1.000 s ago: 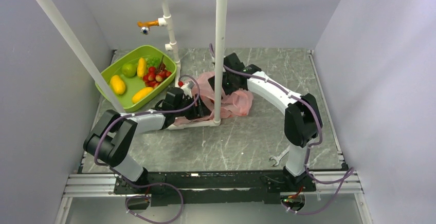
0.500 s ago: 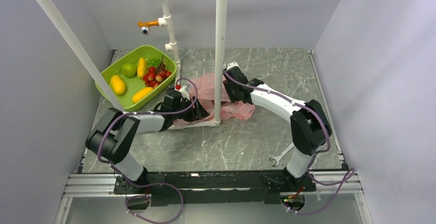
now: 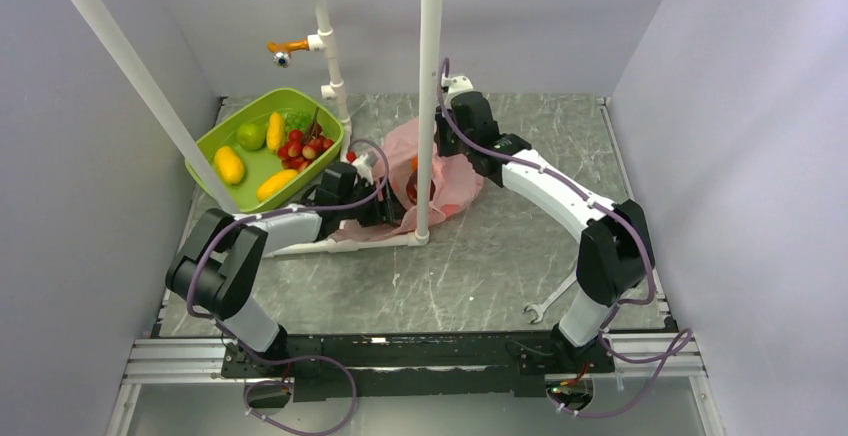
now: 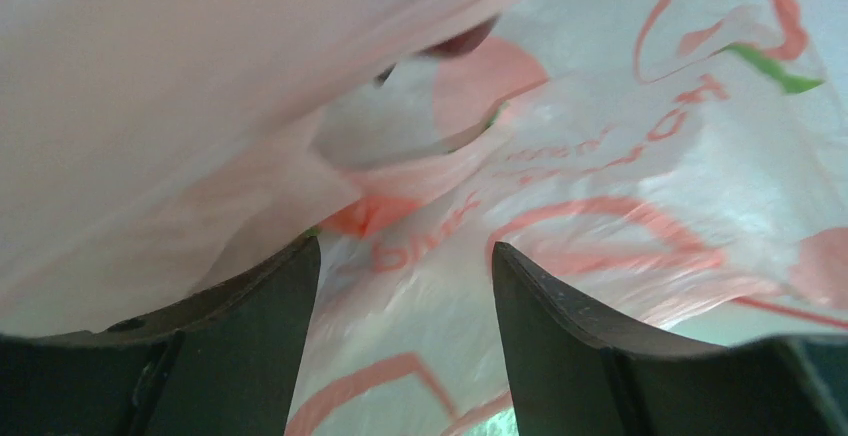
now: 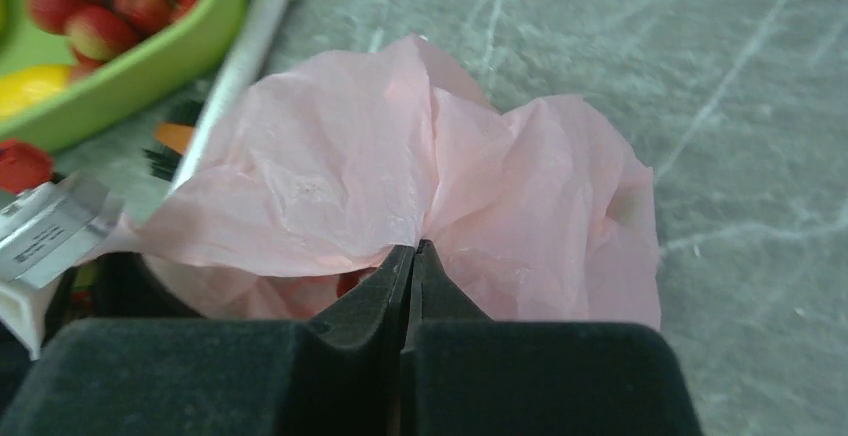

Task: Take the fake fruits out of the plastic bag
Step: Adjust the plastic bag at the center of the board, then take out the fake fruit from the plastic bag.

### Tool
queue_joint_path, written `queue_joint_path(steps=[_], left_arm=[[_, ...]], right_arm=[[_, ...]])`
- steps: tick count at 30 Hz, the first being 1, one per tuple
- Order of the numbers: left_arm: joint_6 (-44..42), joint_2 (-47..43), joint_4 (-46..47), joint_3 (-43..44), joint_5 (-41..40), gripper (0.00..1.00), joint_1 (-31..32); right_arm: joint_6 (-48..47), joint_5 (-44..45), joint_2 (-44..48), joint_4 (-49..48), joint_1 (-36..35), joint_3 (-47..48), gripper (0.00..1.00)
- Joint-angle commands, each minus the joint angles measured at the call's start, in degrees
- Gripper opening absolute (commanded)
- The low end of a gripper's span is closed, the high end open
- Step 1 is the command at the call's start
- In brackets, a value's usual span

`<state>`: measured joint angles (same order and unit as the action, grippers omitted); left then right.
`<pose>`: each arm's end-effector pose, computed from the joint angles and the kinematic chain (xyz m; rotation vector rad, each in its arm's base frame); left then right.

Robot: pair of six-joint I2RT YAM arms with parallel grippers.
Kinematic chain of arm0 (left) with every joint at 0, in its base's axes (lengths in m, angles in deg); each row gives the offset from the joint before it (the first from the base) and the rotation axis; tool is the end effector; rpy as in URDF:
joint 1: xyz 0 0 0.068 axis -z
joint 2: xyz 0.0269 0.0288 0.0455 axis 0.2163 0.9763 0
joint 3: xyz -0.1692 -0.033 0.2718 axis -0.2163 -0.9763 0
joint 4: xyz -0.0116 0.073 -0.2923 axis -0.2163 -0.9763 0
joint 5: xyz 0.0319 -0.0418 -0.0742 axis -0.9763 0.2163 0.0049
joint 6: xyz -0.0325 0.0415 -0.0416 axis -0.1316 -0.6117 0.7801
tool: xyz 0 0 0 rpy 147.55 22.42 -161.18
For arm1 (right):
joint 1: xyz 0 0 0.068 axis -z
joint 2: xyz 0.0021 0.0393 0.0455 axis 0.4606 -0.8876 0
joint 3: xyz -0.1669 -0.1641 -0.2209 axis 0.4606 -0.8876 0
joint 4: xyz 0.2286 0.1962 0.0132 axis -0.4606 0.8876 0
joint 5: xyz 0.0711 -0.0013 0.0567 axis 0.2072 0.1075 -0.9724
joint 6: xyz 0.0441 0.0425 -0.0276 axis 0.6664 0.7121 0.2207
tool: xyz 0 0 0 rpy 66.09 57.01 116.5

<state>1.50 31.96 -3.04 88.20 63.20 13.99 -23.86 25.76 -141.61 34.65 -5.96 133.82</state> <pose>0.3085 -0.1785 0.1688 -0.0147 2.3814 -1.0722 0.3891 0.2489 0.3373 -0.3288 2.0654 0.3538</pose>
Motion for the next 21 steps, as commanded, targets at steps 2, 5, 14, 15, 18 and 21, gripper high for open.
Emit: queue_joint_path(steps=[2, 5, 14, 15, 18, 21], left_arm=[[-6.7, -0.1, -5.5, 9.9, -0.6, 0.71, 0.0], [-7.3, 0.2, -5.6, 11.9, -2.3, 0.74, 0.0], [-7.1, 2.9, 4.6, 11.2, 2.7, 0.70, 0.7], [-7.0, 2.7, 5.3, 10.3, 2.2, 0.70, 1.0], [-6.3, 3.4, 6.0, 8.4, -0.5, 0.71, 1.3], [-6.9, 4.7, 6.4, 8.8, -2.5, 0.71, 1.3]], right_arm=[[2.2, -9.5, 1.2, -2.7, 0.7, 0.7, 0.00], [2.3, -8.8, 4.3, -3.7, 0.8, -4.9, 0.00], [3.3, -12.0, 11.6, -10.7, 1.5, -19.7, 0.00], [3.5, -12.3, 12.0, -11.4, 1.7, -20.8, 0.00], [5.6, -14.4, 13.4, -14.4, 3.0, -23.4, 0.00], [7.6, -17.7, 13.6, -17.1, 3.9, -24.3, 0.00]])
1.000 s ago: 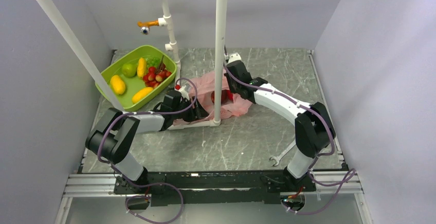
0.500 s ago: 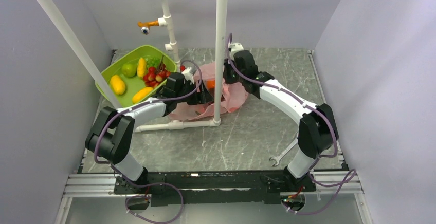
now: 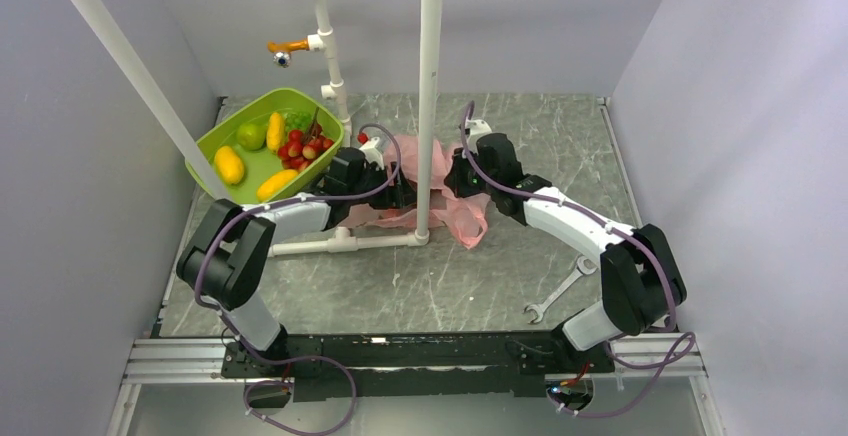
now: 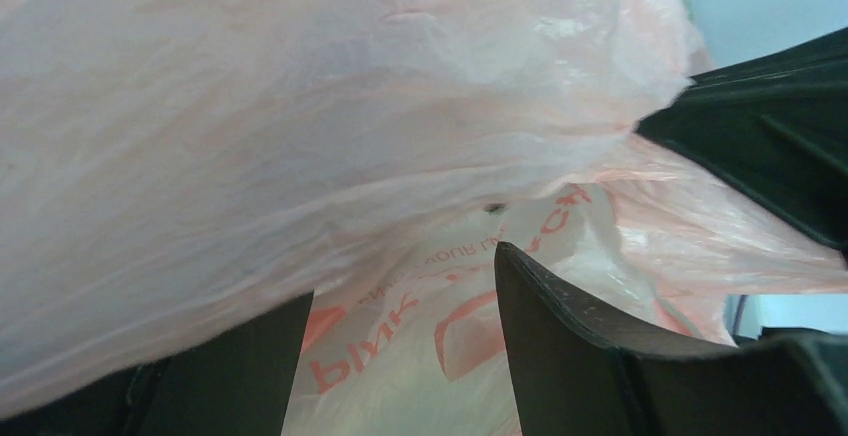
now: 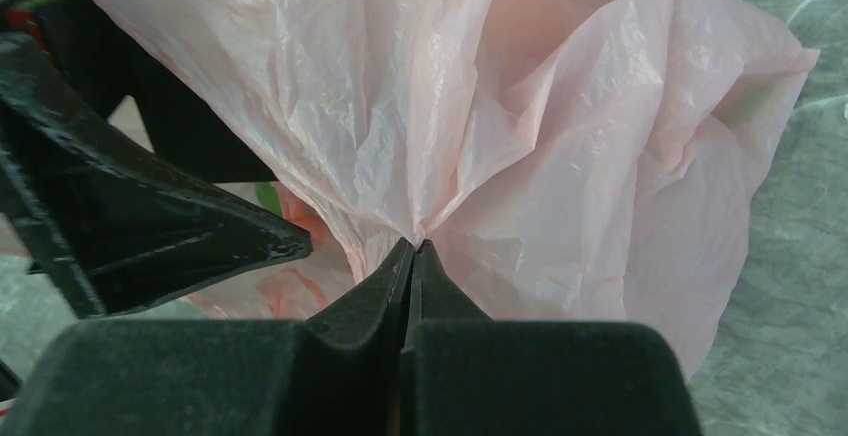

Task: Take the fake fruits out of the plastic bag
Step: Take out the fake fruit from the plastic bag.

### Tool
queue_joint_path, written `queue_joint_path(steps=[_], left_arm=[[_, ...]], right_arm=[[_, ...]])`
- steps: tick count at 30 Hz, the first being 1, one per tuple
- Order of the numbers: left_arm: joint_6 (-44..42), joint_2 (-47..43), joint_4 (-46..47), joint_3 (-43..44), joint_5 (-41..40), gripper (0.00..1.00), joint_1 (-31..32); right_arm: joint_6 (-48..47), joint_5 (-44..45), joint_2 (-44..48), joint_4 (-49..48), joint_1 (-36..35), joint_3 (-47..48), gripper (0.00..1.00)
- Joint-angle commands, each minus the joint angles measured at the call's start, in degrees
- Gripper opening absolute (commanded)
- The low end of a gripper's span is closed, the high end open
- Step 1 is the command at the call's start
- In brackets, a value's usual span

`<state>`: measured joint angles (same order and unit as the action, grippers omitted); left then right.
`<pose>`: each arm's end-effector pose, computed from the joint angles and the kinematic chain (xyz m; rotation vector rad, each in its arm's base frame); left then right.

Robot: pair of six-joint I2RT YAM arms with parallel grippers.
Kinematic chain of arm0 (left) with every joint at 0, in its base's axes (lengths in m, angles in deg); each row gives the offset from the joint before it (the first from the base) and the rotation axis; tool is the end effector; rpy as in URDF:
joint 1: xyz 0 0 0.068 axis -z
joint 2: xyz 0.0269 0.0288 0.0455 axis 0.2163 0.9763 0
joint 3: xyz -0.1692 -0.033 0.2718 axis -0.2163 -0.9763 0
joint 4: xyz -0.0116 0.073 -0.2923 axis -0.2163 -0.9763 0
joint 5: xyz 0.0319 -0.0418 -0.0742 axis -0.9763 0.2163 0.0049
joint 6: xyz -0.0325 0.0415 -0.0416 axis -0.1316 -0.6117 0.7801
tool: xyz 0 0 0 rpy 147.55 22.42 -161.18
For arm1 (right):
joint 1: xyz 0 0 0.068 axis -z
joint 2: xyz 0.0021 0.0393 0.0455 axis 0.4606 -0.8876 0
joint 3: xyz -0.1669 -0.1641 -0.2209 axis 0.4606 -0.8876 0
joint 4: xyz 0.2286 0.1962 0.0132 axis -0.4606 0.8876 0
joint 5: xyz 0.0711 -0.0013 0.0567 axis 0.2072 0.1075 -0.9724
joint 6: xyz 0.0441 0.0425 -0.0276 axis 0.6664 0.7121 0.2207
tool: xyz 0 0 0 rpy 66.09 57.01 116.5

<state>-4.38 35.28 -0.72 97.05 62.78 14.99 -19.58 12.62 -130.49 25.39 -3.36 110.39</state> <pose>0.3447 -0.2040 0.2045 0.1565 2.2134 -1.0601 0.3278 0.2023 0.2713 -0.3556 2.1547 0.5876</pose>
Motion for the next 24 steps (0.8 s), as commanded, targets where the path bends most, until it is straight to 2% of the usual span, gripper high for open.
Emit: queue_joint_path(steps=[1, 8, 15, 16, 18, 21, 24], left_arm=[[-1.4, 1.4, 3.7, 0.5, -3.9, 0.71, 0.3], [-7.4, 4.3, -2.8, 8.1, -14.9, 0.74, 0.6], [-5.9, 12.6, -5.0, 16.2, -9.8, 0.78, 0.6], [-5.5, 13.4, -4.8, 16.7, -9.6, 0.82, 0.6], [-5.4, 14.9, -4.8, 18.2, -10.1, 0.84, 0.6], [-6.2, 18.6, -7.0, 21.8, -11.5, 0.82, 0.6], [-6.4, 20.8, -6.7, 23.0, -12.5, 0.76, 0.6]], right_arm=[[3.8, -5.5, 2.2, -8.2, 1.4, -0.7, 0.00], [4.1, -6.9, 1.3, -7.0, 1.6, 2.4, 0.00], [4.5, -7.5, 1.0, -7.2, 2.0, 3.1, 0.00], [4.6, -7.8, 0.8, -7.3, 2.0, 3.0, 0.00], [4.7, -8.2, 0.8, -7.4, 2.0, 2.8, 0.00], [4.7, -8.3, 1.2, -7.3, 2.1, 2.4, 0.00], [4.4, -7.9, 2.3, -6.7, 2.1, 2.0, 0.00]])
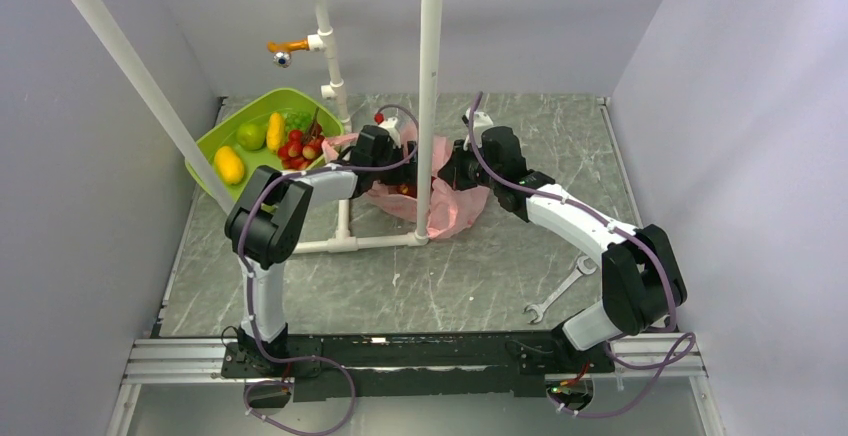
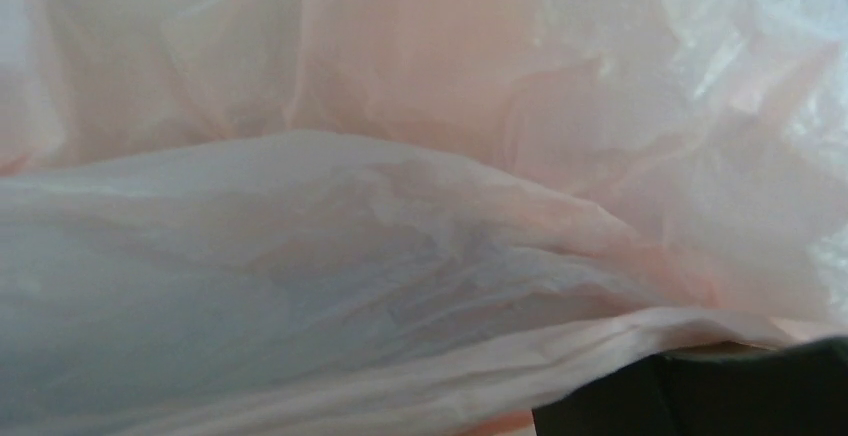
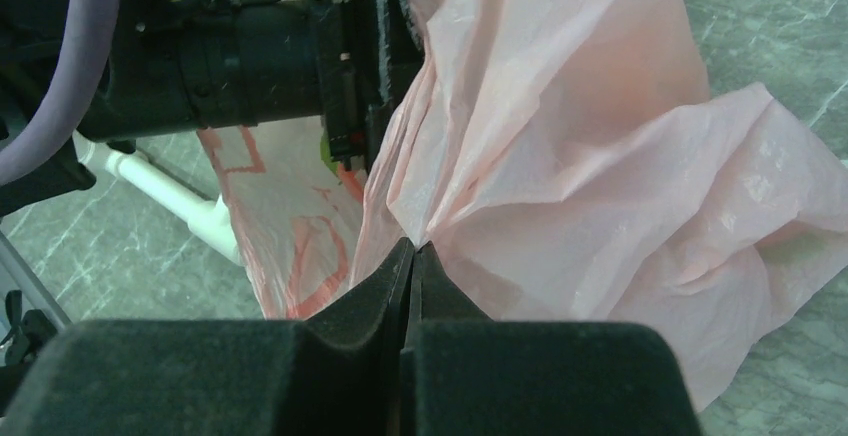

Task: Take the fake fruits out of the plastic bag
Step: Take out the fake fruit from the plastic bag.

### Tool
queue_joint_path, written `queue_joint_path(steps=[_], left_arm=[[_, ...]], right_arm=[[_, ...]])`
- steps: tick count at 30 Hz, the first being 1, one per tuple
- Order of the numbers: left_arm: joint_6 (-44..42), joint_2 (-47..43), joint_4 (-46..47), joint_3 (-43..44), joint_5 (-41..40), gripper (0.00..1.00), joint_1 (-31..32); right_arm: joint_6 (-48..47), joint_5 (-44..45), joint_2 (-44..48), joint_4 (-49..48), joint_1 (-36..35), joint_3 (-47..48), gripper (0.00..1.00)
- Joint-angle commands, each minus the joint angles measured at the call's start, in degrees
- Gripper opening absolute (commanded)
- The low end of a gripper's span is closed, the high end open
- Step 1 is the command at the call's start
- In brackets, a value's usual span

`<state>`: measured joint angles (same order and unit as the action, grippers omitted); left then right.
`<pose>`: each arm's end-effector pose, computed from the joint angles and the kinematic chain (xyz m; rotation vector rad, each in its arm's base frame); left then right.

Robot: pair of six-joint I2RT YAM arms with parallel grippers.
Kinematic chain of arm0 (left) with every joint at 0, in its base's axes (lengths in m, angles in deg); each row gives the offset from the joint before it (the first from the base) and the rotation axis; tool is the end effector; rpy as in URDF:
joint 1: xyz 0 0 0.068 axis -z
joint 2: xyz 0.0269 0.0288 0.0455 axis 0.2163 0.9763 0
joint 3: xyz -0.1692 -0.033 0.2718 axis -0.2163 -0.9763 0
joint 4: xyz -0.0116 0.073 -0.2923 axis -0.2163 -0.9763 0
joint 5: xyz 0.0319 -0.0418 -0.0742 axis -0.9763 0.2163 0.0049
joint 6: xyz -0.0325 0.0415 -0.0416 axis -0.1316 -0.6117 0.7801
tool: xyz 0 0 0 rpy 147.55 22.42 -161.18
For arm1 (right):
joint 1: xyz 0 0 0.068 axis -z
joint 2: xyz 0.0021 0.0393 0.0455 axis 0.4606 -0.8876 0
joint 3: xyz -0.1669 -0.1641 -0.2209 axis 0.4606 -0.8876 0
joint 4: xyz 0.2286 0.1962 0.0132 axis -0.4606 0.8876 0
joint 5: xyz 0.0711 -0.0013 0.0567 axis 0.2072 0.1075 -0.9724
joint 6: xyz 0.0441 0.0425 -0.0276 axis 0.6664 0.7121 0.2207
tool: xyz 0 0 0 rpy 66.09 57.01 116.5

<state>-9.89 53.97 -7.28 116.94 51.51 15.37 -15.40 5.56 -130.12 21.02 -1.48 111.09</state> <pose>0.4355 -0.2437 0.1726 0.1281 2.2667 -0.7826 0.3350 0.1993 0.2874 -0.3203 2.0841 0.7609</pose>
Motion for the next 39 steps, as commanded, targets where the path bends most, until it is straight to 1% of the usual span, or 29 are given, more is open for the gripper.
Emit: queue_joint_path(steps=[1, 5, 8, 13, 17, 20, 21, 23, 24, 27, 30, 33, 35, 36, 39], left_arm=[[-0.8, 2.3, 0.7, 3.0, -0.9, 0.73, 0.2], [-1.2, 1.8, 0.2, 3.4, 0.4, 0.56, 0.1], [-1.5, -0.7, -0.7, 2.1, 1.3, 0.43, 0.1], [-1.6, -7.8, -2.1, -2.5, 3.8, 0.29, 0.1], [0.2, -12.1, -1.8, -5.7, 7.9, 0.23, -0.2], [0.4, -15.1, -3.6, -7.0, 9.6, 0.18, -0.3], [0.1, -16.0, -4.6, -7.2, 10.1, 0.14, -0.3], [-0.8, -18.1, -7.2, -7.3, 10.8, 0.09, -0.4], [-1.1, -19.0, -8.2, -7.5, 11.2, 0.05, -0.6], [-1.8, -22.0, -10.7, -8.4, 12.7, 0.00, -0.8], [-0.9, -24.9, -11.5, -10.6, 13.9, 0.00, -0.8], [0.0, -29.9, -10.7, -14.8, 13.6, 0.00, -0.8], [-1.1, -33.5, -13.3, -16.4, 10.1, 0.00, -0.8], [-1.9, -35.4, -16.0, -16.5, 7.4, 0.00, -0.8], [-2.7, -40.9, -25.9, -16.0, -5.4, 0.00, -0.8]], right_arm=[[0.1, -0.6, 2.3, -2.2, 0.2, 0.9, 0.00], [-0.1, -0.3, 3.7, -2.1, 0.4, -0.4, 0.00], [-0.2, -0.1, 4.2, -2.3, 0.5, -1.4, 0.00], [-0.9, -0.2, 4.0, -2.7, 0.5, -2.7, 0.00], [-1.4, 0.2, 3.4, -2.8, 0.6, -3.1, 0.00], [-1.5, 0.5, 3.6, -2.6, 0.8, -3.1, 0.00], [-1.6, 0.6, 3.9, -2.5, 0.8, -3.2, 0.00], [-1.6, 0.9, 4.5, -2.2, 0.9, -3.5, 0.00], [-1.6, 1.1, 4.8, -2.1, 0.9, -3.7, 0.00], [-1.4, 1.7, 5.9, -2.1, 1.1, -4.9, 0.00], [-1.4, 2.1, 6.4, -2.6, 1.3, -5.9, 0.00], [-0.8, 1.8, 6.4, -3.1, 1.6, -6.3, 0.00], [-0.6, 1.5, 6.7, -3.5, 1.6, -6.5, 0.00], [-0.6, 1.5, 6.8, -3.6, 1.7, -6.6, 0.00], [-0.9, 1.7, 6.8, -3.8, 1.7, -6.8, 0.00]])
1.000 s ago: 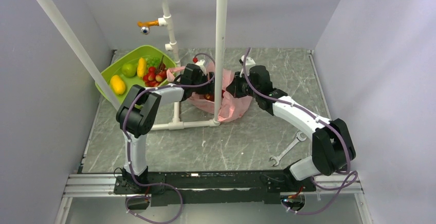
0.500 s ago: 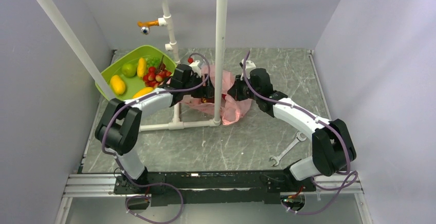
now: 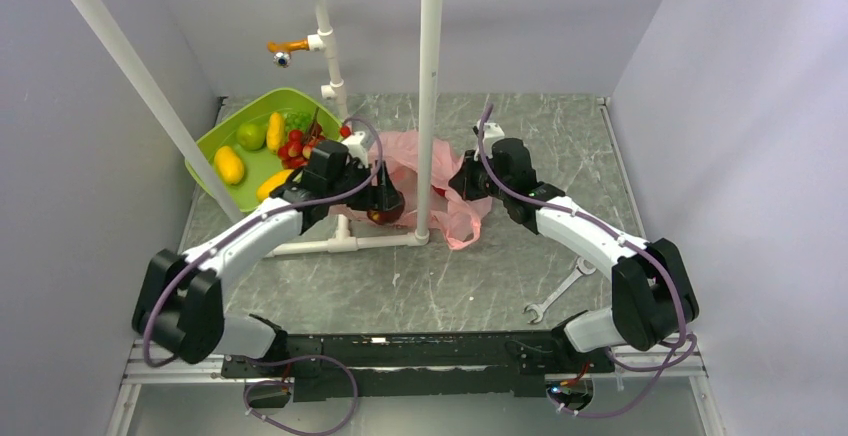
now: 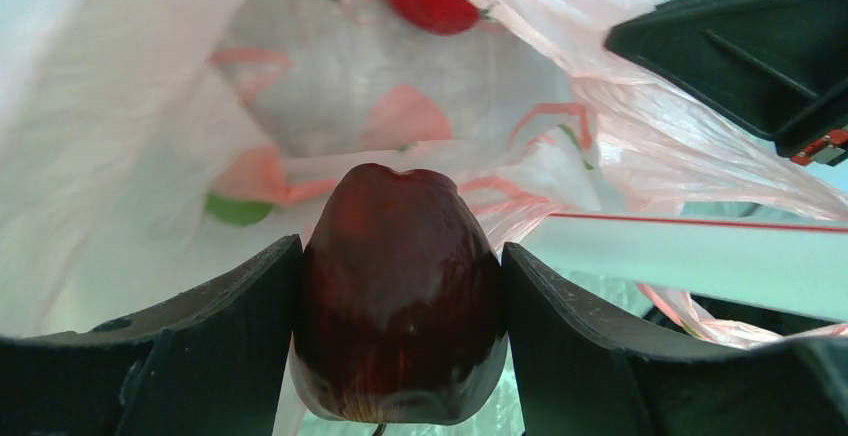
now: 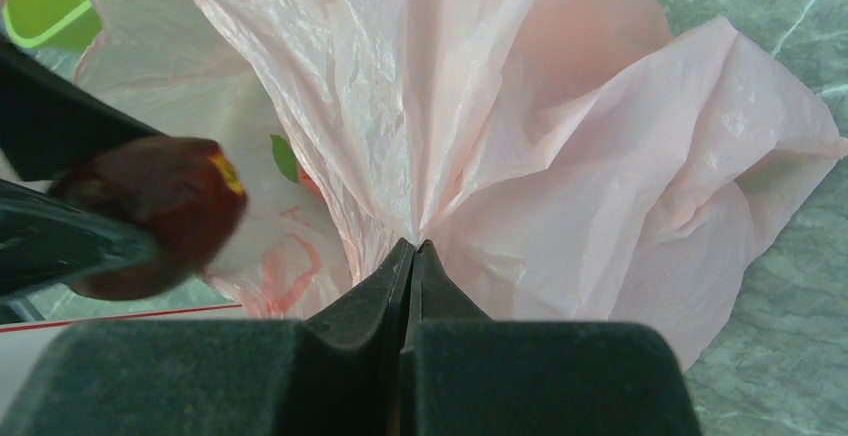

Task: Take the fake fruits out of the plastic bag
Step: Take out the fake fruit from the plastic bag, then place the fake fruit in the bin.

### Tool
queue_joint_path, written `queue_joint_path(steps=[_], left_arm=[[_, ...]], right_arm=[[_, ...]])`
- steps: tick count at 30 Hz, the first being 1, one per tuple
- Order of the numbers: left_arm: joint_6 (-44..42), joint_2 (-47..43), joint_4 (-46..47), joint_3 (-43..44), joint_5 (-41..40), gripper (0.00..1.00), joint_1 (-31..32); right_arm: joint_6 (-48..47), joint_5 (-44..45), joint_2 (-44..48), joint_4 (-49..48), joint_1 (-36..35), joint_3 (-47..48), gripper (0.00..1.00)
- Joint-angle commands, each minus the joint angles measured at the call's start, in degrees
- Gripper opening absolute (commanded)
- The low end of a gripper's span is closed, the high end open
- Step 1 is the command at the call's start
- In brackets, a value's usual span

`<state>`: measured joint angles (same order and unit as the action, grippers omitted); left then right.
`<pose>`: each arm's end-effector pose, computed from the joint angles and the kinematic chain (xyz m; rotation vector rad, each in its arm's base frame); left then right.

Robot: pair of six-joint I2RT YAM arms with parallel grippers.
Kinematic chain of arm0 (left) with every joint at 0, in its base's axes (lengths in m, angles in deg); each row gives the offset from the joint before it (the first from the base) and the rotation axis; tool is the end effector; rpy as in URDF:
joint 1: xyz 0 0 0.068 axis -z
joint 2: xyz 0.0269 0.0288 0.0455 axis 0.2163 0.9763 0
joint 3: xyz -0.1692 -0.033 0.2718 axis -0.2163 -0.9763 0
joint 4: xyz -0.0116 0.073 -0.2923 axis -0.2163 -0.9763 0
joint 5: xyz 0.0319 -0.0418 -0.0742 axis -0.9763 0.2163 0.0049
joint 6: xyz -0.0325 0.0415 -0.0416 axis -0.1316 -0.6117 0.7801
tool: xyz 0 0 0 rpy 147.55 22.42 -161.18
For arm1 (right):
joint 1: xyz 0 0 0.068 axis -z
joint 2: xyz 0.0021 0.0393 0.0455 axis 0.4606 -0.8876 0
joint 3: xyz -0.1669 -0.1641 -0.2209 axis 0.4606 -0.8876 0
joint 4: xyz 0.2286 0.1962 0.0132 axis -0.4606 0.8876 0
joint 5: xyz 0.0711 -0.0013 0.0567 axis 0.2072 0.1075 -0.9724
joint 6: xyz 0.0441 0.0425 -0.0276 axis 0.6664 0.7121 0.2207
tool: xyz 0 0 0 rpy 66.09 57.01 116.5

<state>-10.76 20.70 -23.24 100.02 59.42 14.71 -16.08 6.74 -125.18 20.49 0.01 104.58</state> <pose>0.3054 -0.1783 0.2731 0.2181 2.2667 -0.9169 0.3138 0.1757 0.2743 -0.2908 2.0993 0.7137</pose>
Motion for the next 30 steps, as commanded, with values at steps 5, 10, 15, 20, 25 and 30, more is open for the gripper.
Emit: queue_joint_path(steps=[5, 10, 15, 20, 25, 30], left_arm=[[-5.2, -14.7, -15.2, 2.6, -16.3, 0.00, -1.3], [-3.9, -17.9, -21.1, 6.2, -27.7, 0.00, -3.1], [-5.5, -15.0, -24.1, 10.9, -41.9, 0.00, -6.3], [-0.9, -6.4, -28.1, 18.0, -46.3, 0.00, -15.6], [-0.6, 5.4, -27.7, 24.7, -43.6, 0.00, -21.0], [-3.2, 18.2, -32.8, 35.8, -53.5, 0.00, -21.2]], right_arm=[[0.3, -0.7, 1.0, -4.9, 0.5, -0.9, 0.00], [0.9, -1.4, 1.0, -6.2, 0.5, -1.8, 0.00], [1.2, -1.9, 2.1, -6.7, 0.6, -2.6, 0.00], [1.3, -1.7, 3.4, -6.7, 0.6, -3.7, 0.00], [1.6, -1.6, 4.6, -7.0, 0.6, -4.3, 0.00], [2.0, -1.9, 4.7, -7.6, 0.7, -4.7, 0.00]])
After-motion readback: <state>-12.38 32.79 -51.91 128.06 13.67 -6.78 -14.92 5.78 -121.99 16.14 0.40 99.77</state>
